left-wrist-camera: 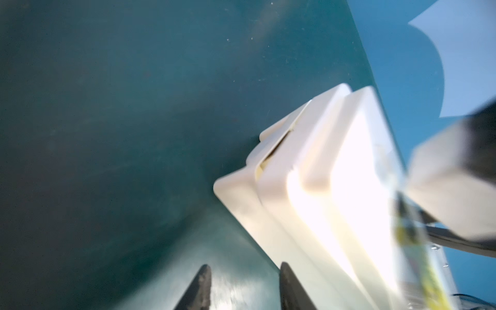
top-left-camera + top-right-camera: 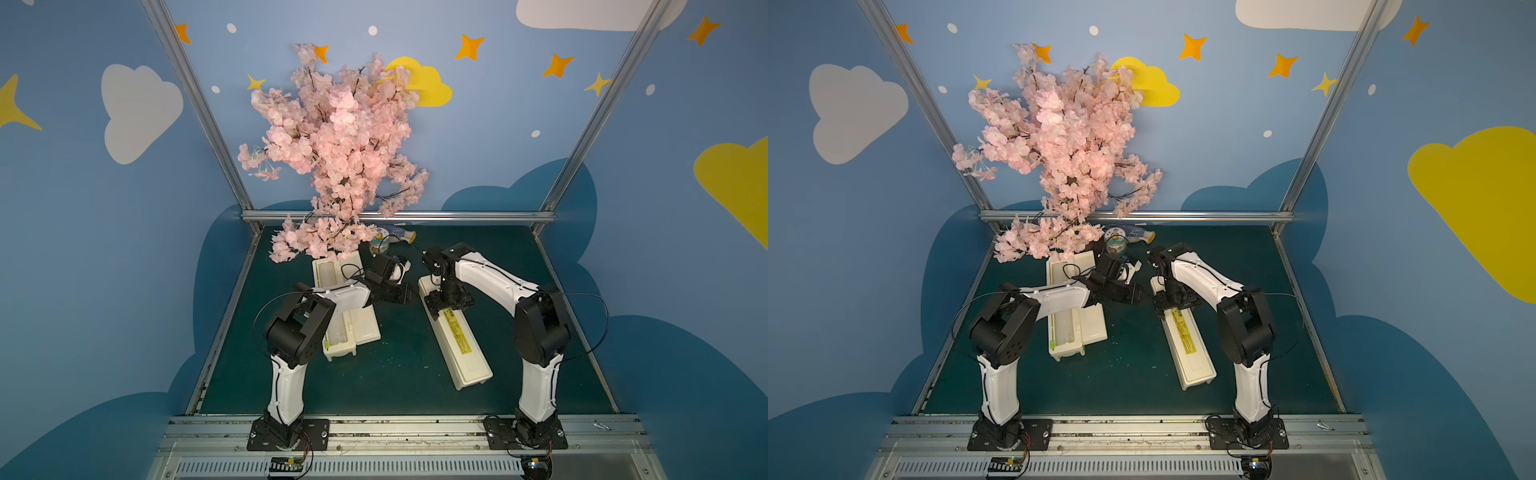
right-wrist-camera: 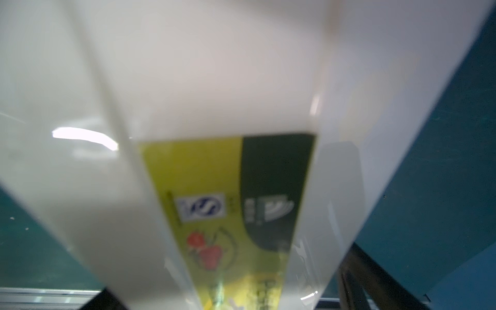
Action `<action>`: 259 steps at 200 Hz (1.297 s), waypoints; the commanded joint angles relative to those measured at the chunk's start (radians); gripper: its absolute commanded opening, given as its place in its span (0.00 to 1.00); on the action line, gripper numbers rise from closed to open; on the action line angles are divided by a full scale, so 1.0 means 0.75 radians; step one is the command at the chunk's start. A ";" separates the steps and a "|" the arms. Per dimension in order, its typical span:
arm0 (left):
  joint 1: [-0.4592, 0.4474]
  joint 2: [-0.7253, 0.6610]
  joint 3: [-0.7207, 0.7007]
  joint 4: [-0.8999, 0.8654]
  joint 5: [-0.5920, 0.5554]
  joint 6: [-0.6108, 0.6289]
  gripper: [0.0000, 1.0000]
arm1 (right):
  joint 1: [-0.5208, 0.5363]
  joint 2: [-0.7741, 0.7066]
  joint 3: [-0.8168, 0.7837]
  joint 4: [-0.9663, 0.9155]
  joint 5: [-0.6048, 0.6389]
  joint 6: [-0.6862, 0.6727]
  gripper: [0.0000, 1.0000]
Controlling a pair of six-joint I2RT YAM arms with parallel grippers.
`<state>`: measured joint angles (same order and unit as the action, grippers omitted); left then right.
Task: Put plastic wrap rolls into dispensers
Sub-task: Close the lid on the plastic wrap cutting box.
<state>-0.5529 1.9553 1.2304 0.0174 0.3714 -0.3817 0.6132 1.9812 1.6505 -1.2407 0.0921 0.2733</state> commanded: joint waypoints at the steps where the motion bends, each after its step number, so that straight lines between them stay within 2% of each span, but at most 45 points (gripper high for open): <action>1: 0.001 -0.122 -0.041 -0.013 0.019 0.069 0.50 | -0.009 0.027 0.045 -0.009 -0.014 0.044 0.90; 17: -0.008 -0.215 -0.113 0.002 0.015 0.114 0.58 | -0.010 0.015 0.048 0.017 -0.068 0.050 0.90; 30: -0.020 -0.301 -0.182 0.032 0.050 0.167 0.60 | -0.006 0.013 0.044 0.043 -0.094 0.060 0.90; 51: -0.050 -0.411 -0.302 0.068 0.046 0.251 0.66 | 0.007 0.022 0.051 0.045 -0.073 0.078 0.90; 62: -0.051 -0.423 -0.351 0.113 0.010 0.241 0.70 | 0.009 0.019 0.042 0.049 -0.066 0.086 0.90; 74: -0.037 -0.390 -0.353 0.169 0.014 0.208 0.71 | 0.009 0.009 0.018 0.062 -0.057 0.093 0.90; 104: -0.019 -0.238 -0.203 0.242 0.136 0.137 0.72 | 0.009 0.004 -0.008 0.086 -0.050 0.094 0.90; 122: -0.019 -0.186 -0.162 0.317 0.159 0.116 0.74 | 0.014 0.018 -0.006 0.081 -0.039 0.091 0.90; 151: -0.020 -0.069 -0.043 0.230 0.185 0.120 0.75 | 0.019 0.011 -0.025 0.101 -0.031 0.096 0.90; 158: -0.021 -0.044 -0.026 0.229 0.195 0.119 0.81 | 0.018 0.006 -0.028 0.104 -0.029 0.096 0.90; 176: -0.026 -0.001 -0.016 0.282 0.224 0.089 0.85 | 0.017 0.010 -0.029 0.106 -0.031 0.089 0.90; 259: -0.049 0.181 0.099 0.049 0.151 0.156 0.75 | 0.003 -0.034 0.020 0.127 -0.120 0.092 0.90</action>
<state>-0.5781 2.0270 1.2819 0.1722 0.5106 -0.2943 0.6106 1.9835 1.6455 -1.2194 0.0731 0.3225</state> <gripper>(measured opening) 0.763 0.900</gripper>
